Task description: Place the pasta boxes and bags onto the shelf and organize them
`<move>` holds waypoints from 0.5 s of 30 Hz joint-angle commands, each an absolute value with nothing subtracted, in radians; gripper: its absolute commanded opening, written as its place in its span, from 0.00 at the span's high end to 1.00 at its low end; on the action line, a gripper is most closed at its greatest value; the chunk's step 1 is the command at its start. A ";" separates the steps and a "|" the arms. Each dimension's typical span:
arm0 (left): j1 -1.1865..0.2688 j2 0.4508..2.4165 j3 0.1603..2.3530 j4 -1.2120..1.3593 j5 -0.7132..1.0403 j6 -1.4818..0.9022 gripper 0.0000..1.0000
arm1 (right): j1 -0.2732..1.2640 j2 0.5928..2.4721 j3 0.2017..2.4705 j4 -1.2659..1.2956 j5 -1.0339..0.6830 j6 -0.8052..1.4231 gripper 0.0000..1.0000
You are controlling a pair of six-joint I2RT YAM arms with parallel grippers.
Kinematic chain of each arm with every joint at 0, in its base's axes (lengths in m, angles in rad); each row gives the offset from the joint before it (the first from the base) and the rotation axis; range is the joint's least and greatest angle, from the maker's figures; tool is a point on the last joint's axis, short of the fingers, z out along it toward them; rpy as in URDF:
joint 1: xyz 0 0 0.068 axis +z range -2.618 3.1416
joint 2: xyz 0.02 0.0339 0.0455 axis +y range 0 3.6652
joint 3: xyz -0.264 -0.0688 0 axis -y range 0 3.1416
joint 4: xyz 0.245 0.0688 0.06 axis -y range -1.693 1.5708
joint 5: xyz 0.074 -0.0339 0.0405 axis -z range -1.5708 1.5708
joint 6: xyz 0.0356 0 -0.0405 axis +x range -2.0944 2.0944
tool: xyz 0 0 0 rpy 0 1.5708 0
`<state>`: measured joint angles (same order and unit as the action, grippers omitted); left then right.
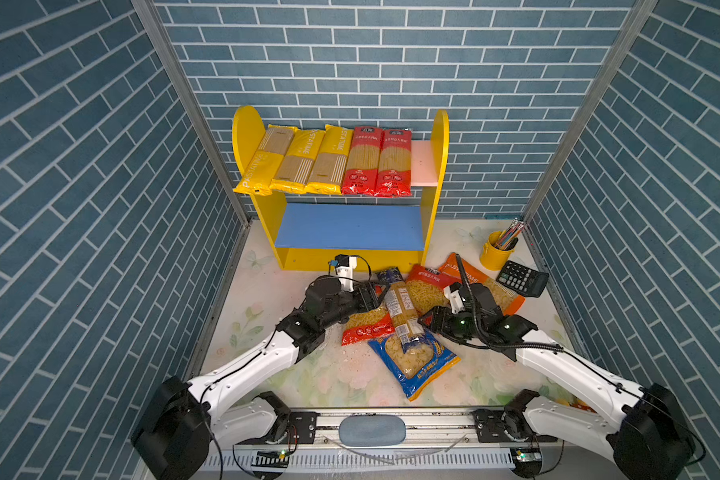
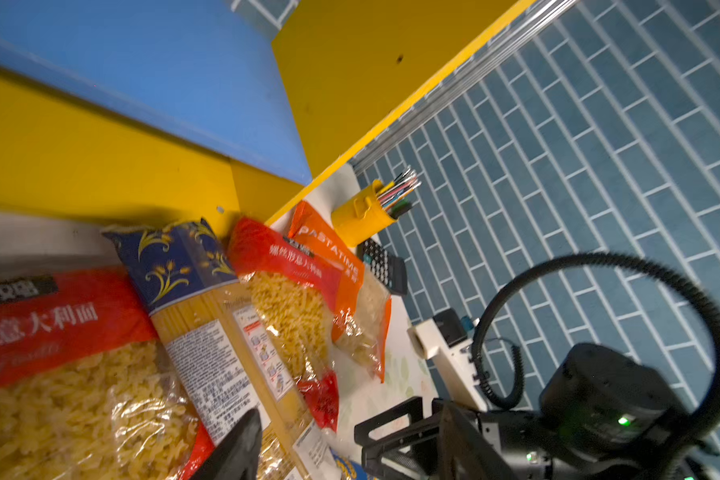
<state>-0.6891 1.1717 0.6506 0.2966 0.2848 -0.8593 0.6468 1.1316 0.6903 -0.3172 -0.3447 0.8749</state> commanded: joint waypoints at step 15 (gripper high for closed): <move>-0.692 1.344 0.549 0.444 0.297 -0.860 0.33 | 0.647 1.301 0.805 -0.295 -0.514 0.700 0.78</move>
